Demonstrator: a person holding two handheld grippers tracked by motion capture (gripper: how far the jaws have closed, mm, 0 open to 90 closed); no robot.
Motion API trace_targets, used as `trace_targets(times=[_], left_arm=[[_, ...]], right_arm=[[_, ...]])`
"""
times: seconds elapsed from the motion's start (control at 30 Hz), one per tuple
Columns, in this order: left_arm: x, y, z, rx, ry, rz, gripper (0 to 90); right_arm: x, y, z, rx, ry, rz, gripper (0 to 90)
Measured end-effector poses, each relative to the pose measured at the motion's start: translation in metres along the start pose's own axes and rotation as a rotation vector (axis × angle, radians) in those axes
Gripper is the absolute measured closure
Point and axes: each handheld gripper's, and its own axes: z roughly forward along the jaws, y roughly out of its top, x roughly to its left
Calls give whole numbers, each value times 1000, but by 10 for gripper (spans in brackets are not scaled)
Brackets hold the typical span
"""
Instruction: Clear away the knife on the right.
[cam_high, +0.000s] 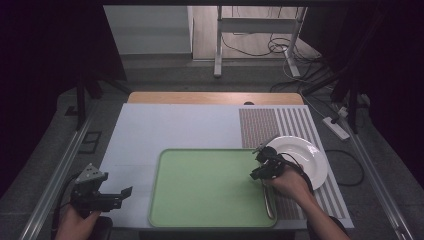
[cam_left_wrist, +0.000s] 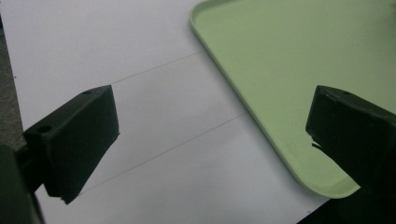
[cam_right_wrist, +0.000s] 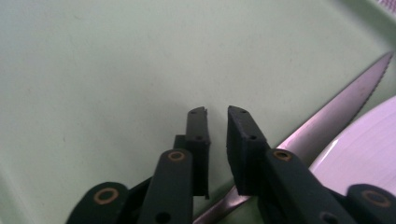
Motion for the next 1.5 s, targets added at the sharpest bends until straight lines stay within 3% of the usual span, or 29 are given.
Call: trace_targets(times=[0.3,0.47,0.7,0.87,1.0,1.5], left_arm=[[0,0,0,1,1,4,28],[0,0,0,1,-1,5,28],[0,0,0,0,-1,5,28],[0,0,0,0,-1,6,28],[-1,0,0,0,0,7,28],[-1,0,0,0,1,7,28]], right_arm=[[2,3,-11,-63,-30,3,660],[1,3,-15,-93,7,46,564],[1,3,-20,-135,-4,61,434],[0,1,-21,-126,-23,69,354],[3,2,-21,-119,-41,41,308],[10,-5,-29,-152,-52,41,224]])
